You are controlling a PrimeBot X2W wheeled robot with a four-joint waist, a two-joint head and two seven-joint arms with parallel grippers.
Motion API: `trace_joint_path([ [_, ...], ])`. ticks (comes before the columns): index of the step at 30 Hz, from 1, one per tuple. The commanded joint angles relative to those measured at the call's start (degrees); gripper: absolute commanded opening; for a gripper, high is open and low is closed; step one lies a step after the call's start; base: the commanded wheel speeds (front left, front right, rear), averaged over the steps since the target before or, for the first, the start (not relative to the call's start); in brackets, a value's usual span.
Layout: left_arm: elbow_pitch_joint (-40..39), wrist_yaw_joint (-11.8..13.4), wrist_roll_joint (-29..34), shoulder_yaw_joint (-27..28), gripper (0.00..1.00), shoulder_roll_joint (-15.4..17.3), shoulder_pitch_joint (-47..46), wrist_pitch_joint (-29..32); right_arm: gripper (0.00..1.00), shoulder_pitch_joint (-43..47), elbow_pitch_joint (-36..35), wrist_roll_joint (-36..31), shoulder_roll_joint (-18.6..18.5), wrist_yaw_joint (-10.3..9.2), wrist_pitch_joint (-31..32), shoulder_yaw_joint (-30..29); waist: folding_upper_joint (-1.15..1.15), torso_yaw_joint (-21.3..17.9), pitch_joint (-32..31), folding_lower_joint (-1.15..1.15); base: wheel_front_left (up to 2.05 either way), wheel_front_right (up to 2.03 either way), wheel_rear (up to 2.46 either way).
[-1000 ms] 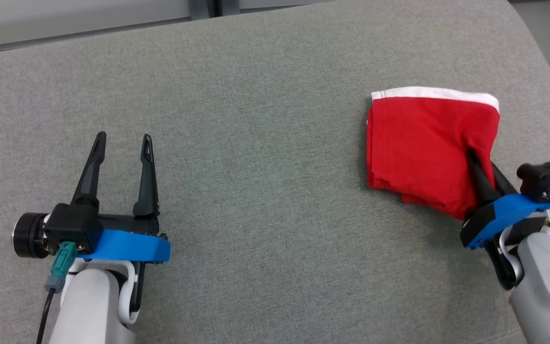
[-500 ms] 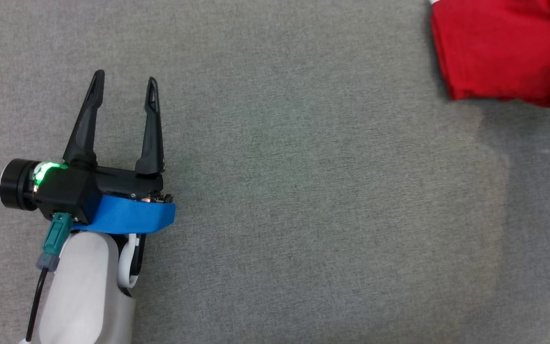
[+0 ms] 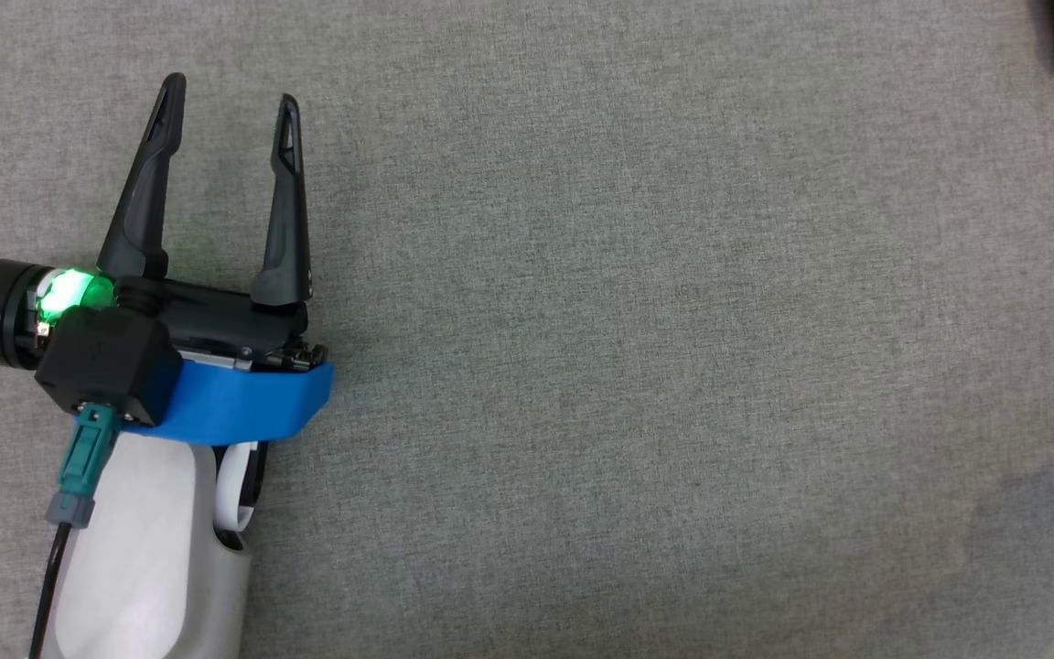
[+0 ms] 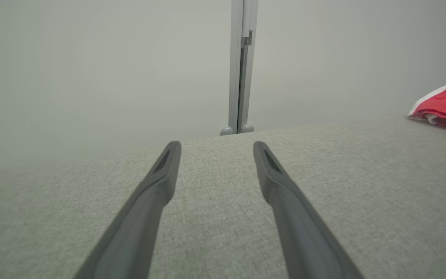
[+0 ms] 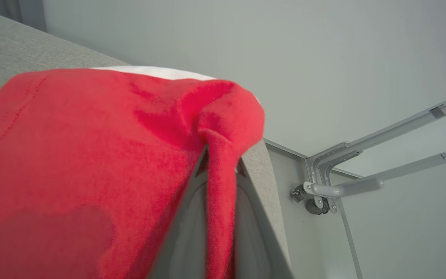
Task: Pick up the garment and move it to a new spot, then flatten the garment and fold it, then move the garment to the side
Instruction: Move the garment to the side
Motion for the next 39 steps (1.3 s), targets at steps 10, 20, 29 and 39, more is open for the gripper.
trace_joint_path([
  [10,0.06,0.52,-0.55,-0.21,1.0,0.7,-0.29,-0.14,1.0,-4.63,7.37,0.05,1.38,-0.01,-3.84,-1.35,-0.02,0.39,-1.08,-0.02,0.0,0.0,0.0],
  [20,2.14,1.56,-2.53,1.14,1.0,0.06,4.02,-0.14,1.0,0.33,3.86,-0.13,5.35,-0.01,-7.14,-2.91,-0.02,0.04,-9.01,-0.02,0.0,0.0,0.0],
  [29,4.16,2.38,-4.31,4.11,1.0,0.06,11.27,-0.14,1.0,12.43,-11.88,2.1,12.82,0.0,-7.14,-2.46,-0.02,-0.61,-18.87,-0.02,0.0,0.0,0.0],
  [39,5.74,2.96,-5.46,5.39,1.0,-1.61,17.99,-0.14,1.0,27.93,-23.53,6.23,19.24,0.0,-7.16,-2.67,-0.02,0.37,-27.53,-0.02,0.0,0.0,0.0],
])
